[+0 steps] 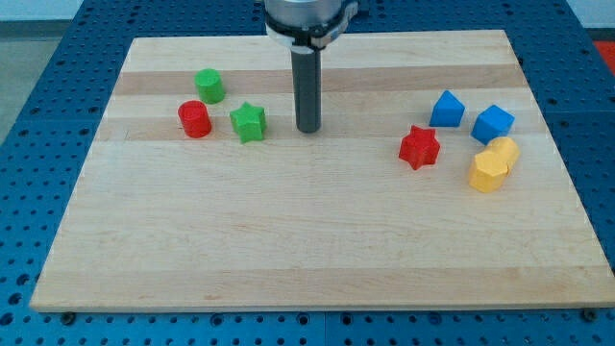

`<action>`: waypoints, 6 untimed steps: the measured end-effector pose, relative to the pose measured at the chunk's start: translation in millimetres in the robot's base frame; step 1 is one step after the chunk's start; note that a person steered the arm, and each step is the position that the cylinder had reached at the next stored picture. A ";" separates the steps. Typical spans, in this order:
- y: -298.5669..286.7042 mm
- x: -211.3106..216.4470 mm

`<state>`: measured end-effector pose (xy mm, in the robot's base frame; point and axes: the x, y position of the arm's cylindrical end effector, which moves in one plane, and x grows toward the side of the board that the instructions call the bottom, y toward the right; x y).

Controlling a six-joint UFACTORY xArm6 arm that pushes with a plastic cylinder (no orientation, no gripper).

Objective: Push the green star into the red circle

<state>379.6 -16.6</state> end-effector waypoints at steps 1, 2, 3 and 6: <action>-6.9 -0.1; -49.9 3.4; -57.6 4.2; 7.3 38.0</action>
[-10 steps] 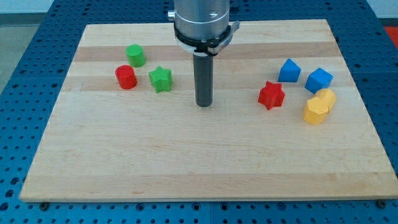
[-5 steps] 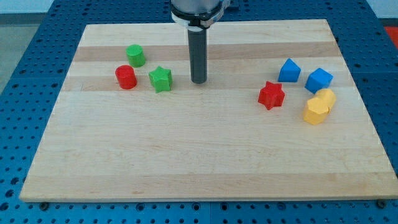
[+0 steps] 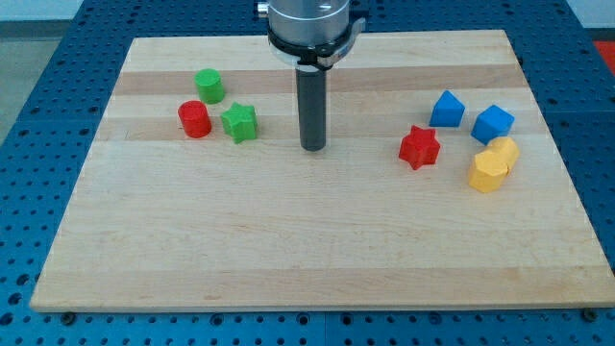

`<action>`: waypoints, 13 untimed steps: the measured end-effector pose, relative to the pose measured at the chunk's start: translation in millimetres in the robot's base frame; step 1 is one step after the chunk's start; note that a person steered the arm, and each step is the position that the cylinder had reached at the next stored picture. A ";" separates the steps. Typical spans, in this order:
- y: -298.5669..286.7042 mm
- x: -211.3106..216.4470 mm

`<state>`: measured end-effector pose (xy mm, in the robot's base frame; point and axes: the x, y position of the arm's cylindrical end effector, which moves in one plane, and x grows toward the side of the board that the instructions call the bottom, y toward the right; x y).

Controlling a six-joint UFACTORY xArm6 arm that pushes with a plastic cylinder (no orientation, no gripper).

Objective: Push the green star into the red circle

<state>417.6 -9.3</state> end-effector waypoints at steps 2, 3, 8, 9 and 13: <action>2.1 19.4; 2.1 34.4; -60.9 4.2; -116.1 4.3; -100.5 -39.4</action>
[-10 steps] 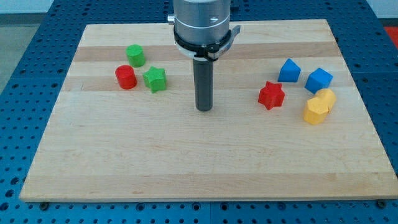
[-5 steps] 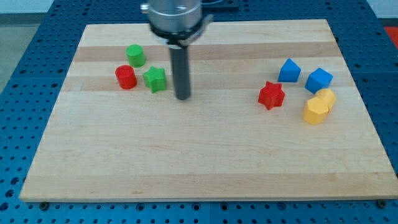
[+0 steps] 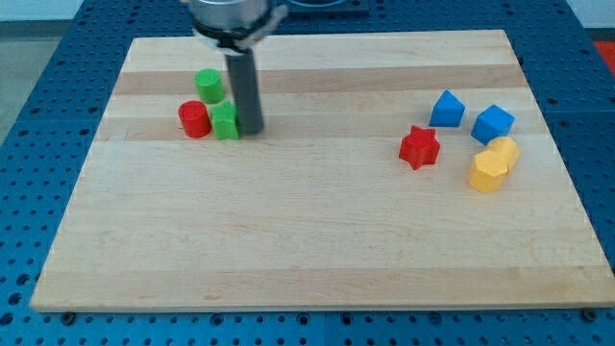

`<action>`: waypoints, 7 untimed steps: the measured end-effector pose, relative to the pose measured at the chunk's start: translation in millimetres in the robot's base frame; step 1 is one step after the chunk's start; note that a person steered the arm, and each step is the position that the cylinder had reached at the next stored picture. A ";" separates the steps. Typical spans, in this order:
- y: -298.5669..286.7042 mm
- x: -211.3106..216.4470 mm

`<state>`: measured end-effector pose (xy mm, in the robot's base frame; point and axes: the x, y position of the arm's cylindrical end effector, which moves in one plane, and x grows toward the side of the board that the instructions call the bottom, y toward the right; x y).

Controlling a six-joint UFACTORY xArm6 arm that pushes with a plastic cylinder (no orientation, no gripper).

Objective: Push the green star into the red circle

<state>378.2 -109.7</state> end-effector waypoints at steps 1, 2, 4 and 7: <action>-23.9 -8.6; -5.0 -11.4; -41.0 -25.2; 17.8 -71.9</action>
